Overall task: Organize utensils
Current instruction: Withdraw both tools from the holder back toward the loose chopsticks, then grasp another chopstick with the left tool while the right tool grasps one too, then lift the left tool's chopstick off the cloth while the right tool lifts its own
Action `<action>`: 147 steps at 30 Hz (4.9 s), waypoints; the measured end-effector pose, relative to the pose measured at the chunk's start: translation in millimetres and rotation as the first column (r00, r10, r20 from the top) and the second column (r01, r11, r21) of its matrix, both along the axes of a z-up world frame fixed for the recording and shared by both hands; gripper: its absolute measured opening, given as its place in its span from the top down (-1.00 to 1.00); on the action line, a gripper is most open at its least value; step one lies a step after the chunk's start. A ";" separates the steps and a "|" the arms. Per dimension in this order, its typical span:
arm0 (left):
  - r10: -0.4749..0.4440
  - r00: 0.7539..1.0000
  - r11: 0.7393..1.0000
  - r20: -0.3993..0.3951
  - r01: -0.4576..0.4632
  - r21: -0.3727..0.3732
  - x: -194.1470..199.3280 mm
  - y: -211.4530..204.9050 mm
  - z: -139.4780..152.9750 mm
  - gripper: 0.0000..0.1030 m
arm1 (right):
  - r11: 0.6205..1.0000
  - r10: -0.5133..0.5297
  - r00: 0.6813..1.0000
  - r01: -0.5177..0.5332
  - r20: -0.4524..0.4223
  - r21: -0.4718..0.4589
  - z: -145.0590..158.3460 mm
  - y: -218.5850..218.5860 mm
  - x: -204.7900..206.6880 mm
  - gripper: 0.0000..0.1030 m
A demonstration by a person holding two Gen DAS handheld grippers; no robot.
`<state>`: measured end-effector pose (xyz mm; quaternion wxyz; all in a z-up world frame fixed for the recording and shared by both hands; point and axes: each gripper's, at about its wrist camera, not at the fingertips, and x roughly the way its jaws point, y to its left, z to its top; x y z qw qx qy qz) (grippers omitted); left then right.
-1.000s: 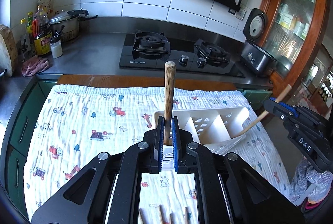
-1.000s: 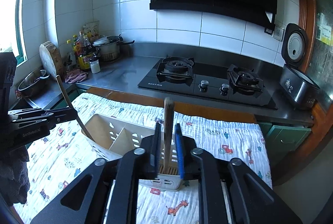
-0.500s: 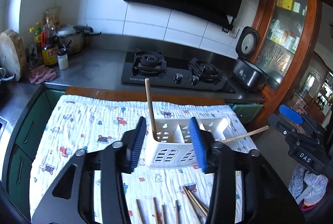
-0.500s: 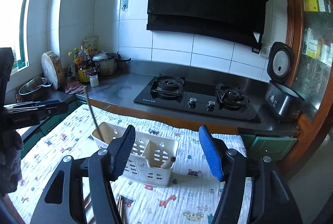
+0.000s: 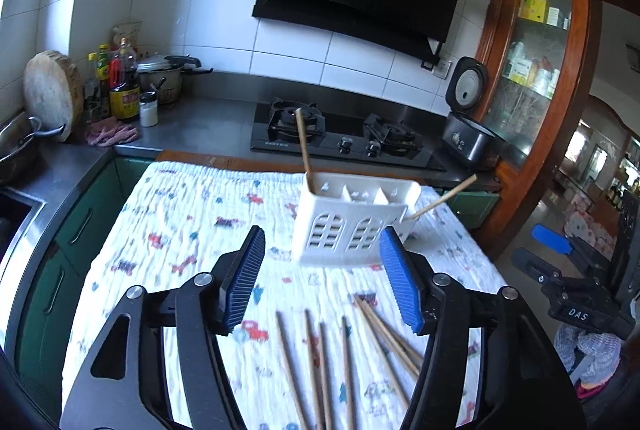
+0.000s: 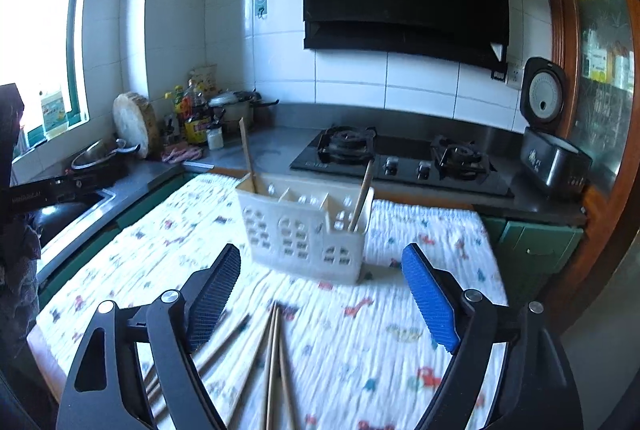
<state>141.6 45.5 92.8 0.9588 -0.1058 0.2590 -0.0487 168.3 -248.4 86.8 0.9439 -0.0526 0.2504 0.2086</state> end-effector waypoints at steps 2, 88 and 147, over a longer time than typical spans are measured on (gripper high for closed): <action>0.013 1.000 1.000 -0.008 -0.013 0.012 -14.4 0.2 -11.7 -0.20 | 1.000 0.010 1.000 -0.010 -0.027 -0.004 -15.3 -0.3 -11.2 -0.55; 0.032 0.924 0.999 -0.382 -0.023 0.028 -54.6 -31.6 -172.7 0.90 | 0.989 0.042 0.946 -0.084 -0.321 -0.120 -167.0 5.7 -50.2 0.85; -0.010 0.967 0.995 -0.253 0.034 0.090 -74.4 -14.4 -114.6 0.90 | 0.978 0.055 0.938 -0.119 -0.341 -0.170 -178.1 18.9 -46.3 0.75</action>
